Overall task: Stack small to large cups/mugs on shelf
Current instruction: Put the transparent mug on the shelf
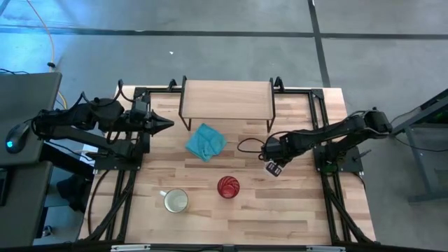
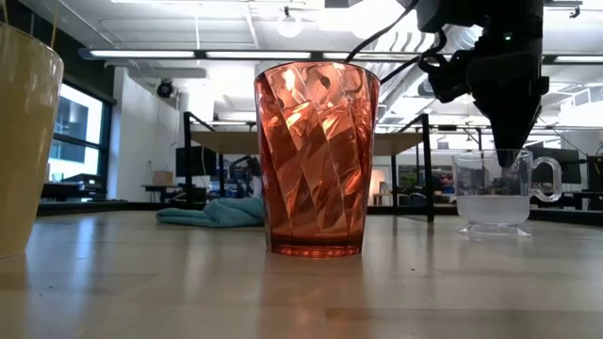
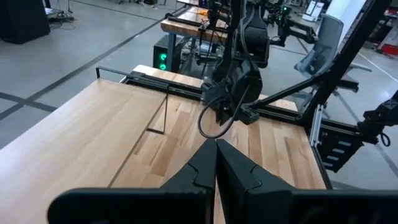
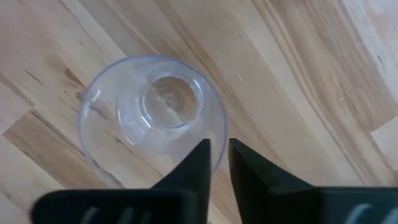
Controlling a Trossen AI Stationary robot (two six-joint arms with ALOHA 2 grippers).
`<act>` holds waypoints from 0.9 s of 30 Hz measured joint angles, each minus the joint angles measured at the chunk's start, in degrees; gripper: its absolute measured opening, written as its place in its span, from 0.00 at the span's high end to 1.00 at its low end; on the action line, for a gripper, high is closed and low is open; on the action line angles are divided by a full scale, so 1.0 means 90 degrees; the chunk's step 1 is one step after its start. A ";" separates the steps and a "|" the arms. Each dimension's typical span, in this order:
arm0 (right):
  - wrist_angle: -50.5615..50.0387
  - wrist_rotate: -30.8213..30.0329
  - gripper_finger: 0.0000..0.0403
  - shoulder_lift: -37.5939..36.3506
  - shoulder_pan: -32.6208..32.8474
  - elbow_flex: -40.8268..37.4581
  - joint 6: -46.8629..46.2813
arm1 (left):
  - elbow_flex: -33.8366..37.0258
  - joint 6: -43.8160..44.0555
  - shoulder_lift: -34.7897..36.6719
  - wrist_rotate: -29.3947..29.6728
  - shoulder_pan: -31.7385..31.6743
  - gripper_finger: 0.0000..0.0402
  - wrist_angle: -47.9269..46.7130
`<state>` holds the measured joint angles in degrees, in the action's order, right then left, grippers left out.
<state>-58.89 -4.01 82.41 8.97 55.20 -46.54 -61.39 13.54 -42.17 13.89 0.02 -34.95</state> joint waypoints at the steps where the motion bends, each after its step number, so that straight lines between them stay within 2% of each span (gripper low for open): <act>1: 0.0002 -0.0015 0.94 0.0000 0.0000 0.0000 0.0000 | 0.0000 -0.0001 -0.0001 0.0003 0.0000 1.00 0.0002; 4: -0.0001 -0.0092 0.99 0.0000 0.0000 0.0000 -0.0002 | 0.0000 0.0000 0.0002 0.0020 0.0002 1.00 0.0002; 18: -0.0082 -0.0062 1.00 0.0000 0.0000 0.0056 -0.0117 | 0.0000 0.0000 -0.0001 0.0061 0.0002 1.00 -0.0258; 27: -0.0385 -0.0054 1.00 0.0000 -0.0055 0.0992 0.0056 | 0.0043 0.0029 0.0001 0.0257 0.0001 1.00 -0.0694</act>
<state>-62.36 -4.50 82.41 8.48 64.12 -46.04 -61.00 13.80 -42.16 16.20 0.03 -41.20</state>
